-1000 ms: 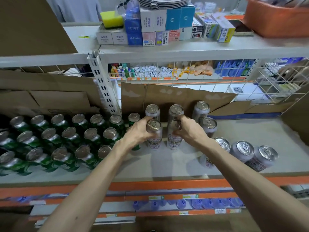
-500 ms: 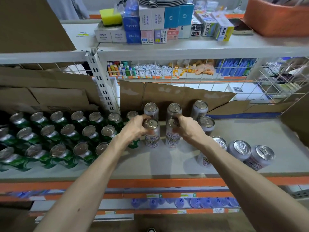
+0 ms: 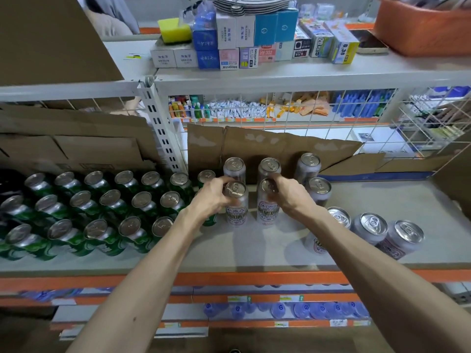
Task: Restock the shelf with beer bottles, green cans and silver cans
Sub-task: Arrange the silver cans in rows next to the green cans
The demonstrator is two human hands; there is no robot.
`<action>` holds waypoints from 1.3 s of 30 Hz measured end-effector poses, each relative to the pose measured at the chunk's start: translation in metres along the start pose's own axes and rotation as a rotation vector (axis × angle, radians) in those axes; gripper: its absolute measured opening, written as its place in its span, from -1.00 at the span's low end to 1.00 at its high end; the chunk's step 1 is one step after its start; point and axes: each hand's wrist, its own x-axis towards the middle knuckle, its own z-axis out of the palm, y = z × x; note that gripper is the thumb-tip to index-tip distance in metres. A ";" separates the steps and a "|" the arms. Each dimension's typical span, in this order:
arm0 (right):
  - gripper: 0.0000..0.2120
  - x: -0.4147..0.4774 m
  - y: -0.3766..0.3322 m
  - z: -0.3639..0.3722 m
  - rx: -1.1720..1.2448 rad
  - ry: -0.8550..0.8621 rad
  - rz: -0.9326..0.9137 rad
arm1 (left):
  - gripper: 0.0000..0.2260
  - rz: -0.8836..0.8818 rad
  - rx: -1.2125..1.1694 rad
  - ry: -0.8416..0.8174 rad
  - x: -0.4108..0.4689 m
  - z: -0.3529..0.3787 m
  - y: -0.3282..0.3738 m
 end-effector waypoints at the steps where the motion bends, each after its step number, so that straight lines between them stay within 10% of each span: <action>1: -0.54 -0.001 0.000 -0.002 0.014 -0.008 -0.003 | -0.45 -0.001 0.000 -0.005 0.000 0.000 0.001; 20: -0.52 -0.024 0.006 -0.044 0.166 0.169 0.019 | -0.29 0.084 0.049 0.046 0.008 -0.004 0.031; 26: -0.53 -0.038 0.061 -0.090 0.092 0.342 0.170 | -0.63 0.306 0.105 0.096 0.035 0.019 0.104; 39: -0.49 -0.002 0.118 -0.087 0.046 -0.171 -0.009 | -0.40 0.144 0.361 -0.063 0.120 0.094 0.157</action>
